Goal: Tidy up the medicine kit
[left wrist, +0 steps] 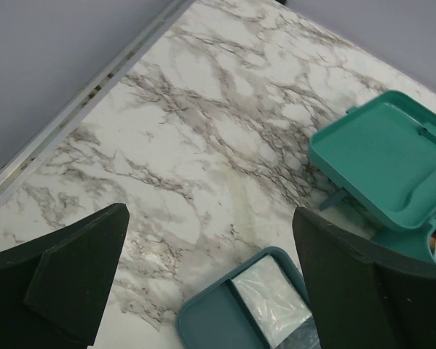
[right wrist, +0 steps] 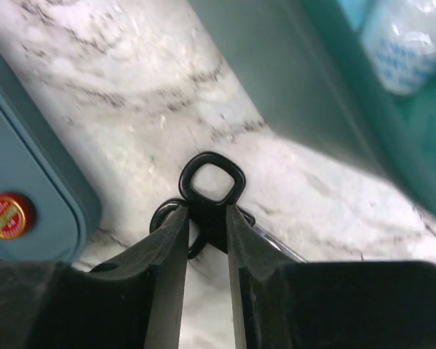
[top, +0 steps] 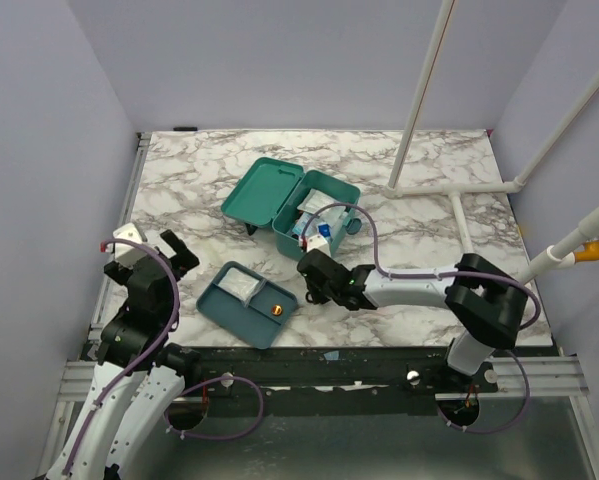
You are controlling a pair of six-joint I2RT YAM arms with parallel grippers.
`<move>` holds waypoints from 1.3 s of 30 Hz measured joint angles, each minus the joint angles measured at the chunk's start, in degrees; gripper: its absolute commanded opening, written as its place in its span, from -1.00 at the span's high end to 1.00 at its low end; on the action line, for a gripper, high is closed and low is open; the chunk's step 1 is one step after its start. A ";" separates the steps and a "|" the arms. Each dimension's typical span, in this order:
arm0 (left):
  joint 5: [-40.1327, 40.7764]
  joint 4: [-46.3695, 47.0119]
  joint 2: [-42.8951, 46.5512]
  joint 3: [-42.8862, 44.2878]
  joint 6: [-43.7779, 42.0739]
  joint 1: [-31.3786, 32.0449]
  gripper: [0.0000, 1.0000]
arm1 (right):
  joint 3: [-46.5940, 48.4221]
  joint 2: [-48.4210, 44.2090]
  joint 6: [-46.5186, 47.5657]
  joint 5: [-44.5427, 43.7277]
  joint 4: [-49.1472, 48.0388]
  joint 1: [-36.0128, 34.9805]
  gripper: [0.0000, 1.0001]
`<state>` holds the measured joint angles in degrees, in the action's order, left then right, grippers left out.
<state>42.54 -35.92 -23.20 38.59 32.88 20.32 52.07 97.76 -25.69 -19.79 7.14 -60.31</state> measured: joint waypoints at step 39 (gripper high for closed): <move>-73.31 9.75 -0.57 -5.73 -3.43 0.07 -0.97 | -18.91 -27.06 -19.82 8.57 6.34 -11.13 0.15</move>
<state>-30.76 -26.17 -23.77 32.86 29.45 20.38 33.17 70.70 -45.52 -11.22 13.47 -71.44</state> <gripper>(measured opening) 0.985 0.378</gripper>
